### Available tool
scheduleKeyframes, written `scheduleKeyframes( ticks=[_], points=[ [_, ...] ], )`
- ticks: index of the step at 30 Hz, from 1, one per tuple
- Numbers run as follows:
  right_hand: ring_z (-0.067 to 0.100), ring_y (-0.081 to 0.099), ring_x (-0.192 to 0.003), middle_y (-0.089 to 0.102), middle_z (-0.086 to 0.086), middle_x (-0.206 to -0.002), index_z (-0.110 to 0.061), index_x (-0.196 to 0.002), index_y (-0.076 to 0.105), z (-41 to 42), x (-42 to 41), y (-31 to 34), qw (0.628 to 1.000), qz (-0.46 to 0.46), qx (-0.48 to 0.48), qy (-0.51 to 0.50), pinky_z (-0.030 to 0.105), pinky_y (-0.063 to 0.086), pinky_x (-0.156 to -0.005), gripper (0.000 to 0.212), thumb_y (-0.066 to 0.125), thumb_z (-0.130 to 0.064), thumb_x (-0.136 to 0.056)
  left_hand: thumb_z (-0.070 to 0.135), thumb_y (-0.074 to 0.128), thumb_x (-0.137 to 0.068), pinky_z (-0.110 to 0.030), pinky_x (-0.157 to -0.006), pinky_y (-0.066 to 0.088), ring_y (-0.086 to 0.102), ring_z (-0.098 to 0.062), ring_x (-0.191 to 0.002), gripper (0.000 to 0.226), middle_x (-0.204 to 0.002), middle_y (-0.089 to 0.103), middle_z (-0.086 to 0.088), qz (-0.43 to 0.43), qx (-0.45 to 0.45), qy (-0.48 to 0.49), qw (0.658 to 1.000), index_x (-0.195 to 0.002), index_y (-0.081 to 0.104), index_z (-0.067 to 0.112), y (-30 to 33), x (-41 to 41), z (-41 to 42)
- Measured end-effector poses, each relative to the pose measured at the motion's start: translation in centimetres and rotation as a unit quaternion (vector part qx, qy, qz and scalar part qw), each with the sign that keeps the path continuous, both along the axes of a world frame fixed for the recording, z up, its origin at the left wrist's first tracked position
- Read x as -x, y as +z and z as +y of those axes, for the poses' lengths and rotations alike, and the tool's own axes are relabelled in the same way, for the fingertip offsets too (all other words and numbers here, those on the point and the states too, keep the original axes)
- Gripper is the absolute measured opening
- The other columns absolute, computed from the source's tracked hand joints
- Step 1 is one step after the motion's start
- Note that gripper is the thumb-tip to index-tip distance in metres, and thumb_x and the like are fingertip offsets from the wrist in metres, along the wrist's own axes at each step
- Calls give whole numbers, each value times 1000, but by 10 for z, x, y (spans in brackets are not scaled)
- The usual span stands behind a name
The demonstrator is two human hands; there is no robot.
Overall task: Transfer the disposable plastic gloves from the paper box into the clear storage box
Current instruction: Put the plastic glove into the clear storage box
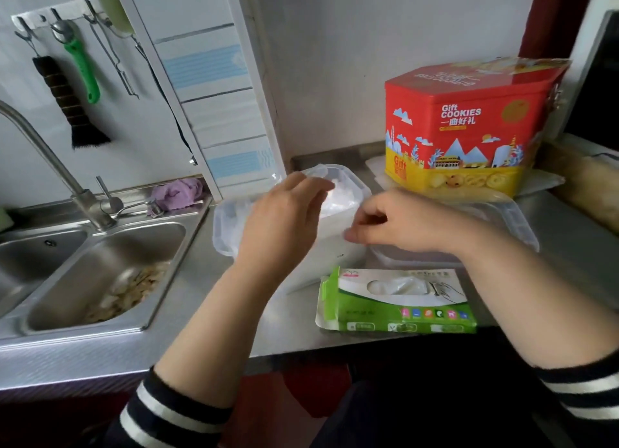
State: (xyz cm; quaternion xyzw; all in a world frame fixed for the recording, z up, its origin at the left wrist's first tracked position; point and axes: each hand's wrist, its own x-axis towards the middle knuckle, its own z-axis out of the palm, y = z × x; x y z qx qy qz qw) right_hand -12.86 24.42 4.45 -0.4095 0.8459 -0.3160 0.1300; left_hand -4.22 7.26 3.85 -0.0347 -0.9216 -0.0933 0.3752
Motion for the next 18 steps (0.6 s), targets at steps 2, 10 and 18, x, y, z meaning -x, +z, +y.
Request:
scheduleKeyframes(
  ticks=[2, 10, 18],
  points=[
    [4, 59, -83, 62, -17, -84, -29, -94, 68, 15, -4, -28, 994, -1, -107, 3, 25, 47, -76, 29, 72, -52, -77, 24, 48, -94, -39, -69, 54, 67, -24, -82, 27, -95, 69, 0, -57, -84, -64, 993, -113, 66, 18, -25, -1, 20],
    [14, 60, -86, 60, -9, -87, -25, -76, 71, 30, -3, -90, 995, 64, -16, -78, 34, 48, -79, 7, 74, -29, -80, 44, 74, -73, -36, -101, 46, 56, -5, -119, 74, -130, 62, 6, -332, -270, -131, 894, -137, 48, 18, -109, 13, 37],
    [14, 56, -67, 65, -3, -72, -23, -77, 67, 29, -8, -91, 983, 18, 117, -141, 36, 48, -70, 12, 70, -32, -85, 48, 81, -66, -42, -93, 48, 58, -11, -102, 63, -107, 64, 12, -296, -259, -110, 913, -120, 55, 28, -120, 13, 40]
  ],
)
